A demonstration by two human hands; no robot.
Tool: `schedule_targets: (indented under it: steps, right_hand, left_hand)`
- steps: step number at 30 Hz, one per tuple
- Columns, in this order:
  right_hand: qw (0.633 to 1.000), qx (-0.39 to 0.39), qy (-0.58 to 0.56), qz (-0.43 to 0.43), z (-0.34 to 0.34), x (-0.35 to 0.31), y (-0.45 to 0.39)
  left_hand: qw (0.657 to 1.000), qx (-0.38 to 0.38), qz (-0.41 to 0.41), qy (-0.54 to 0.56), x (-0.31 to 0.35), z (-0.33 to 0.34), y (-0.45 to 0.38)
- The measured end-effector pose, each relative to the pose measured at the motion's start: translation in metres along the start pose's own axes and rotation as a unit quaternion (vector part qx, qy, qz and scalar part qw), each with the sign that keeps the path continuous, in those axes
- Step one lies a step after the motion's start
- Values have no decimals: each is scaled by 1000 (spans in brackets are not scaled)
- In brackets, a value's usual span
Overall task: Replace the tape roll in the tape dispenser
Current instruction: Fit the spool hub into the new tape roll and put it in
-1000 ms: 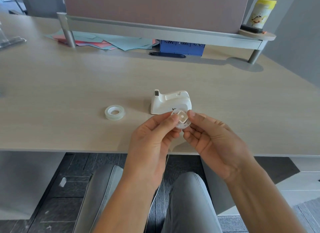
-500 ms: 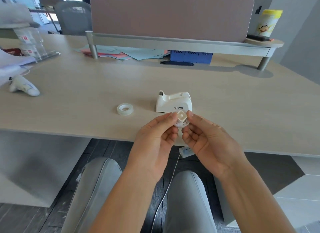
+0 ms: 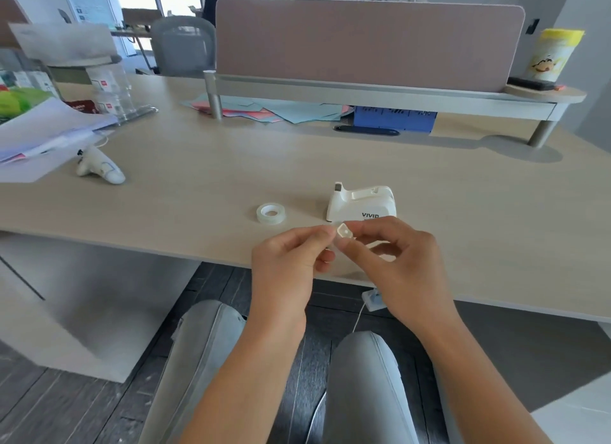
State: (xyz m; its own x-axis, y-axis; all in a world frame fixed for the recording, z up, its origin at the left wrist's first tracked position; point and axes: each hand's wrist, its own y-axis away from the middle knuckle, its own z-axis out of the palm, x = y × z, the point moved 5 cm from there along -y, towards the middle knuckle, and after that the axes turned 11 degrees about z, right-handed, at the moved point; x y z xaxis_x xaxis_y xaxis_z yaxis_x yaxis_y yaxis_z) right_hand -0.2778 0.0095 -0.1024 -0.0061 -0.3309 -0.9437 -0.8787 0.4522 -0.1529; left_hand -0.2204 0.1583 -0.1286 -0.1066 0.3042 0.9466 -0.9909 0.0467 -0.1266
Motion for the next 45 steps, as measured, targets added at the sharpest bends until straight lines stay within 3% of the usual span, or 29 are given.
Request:
schedule_targets:
  steps: [5, 12, 21, 27, 35, 37, 40, 42, 45]
  right_hand:
    - [998, -23, 55, -1, 30, -2, -19]
    - [998, 30, -16, 55, 35, 4, -48]
    - [997, 46, 27, 63, 46, 17, -61]
    - [997, 35, 22, 69, 44, 22, -60]
    - [996, 37, -12, 79, 41, 26, -62]
    - [995, 41, -35, 81, 39, 26, -62]
    - [992, 59, -75, 81, 29, 20, -59]
    - [990, 66, -98, 73, 19, 13, -55]
    - [988, 84, -124, 36, 3, 1, -47]
  left_hand:
    - [997, 20, 15, -71, 3, -26, -23]
    - [973, 3, 58, -222, 0, -37, -53]
    - [888, -27, 172, -425, 6, -29, -65]
    - [795, -28, 195, -574, 2, -48, -86]
    - [767, -65, 194, -609, -4, -45, -104]
    - [789, -59, 202, -577, -6, -42, -105]
    - [903, -34, 192, -383, 3, -32, -98]
    - [962, -21, 139, -235, 12, -20, -88]
    - [997, -44, 48, -39, 19, 5, -69]
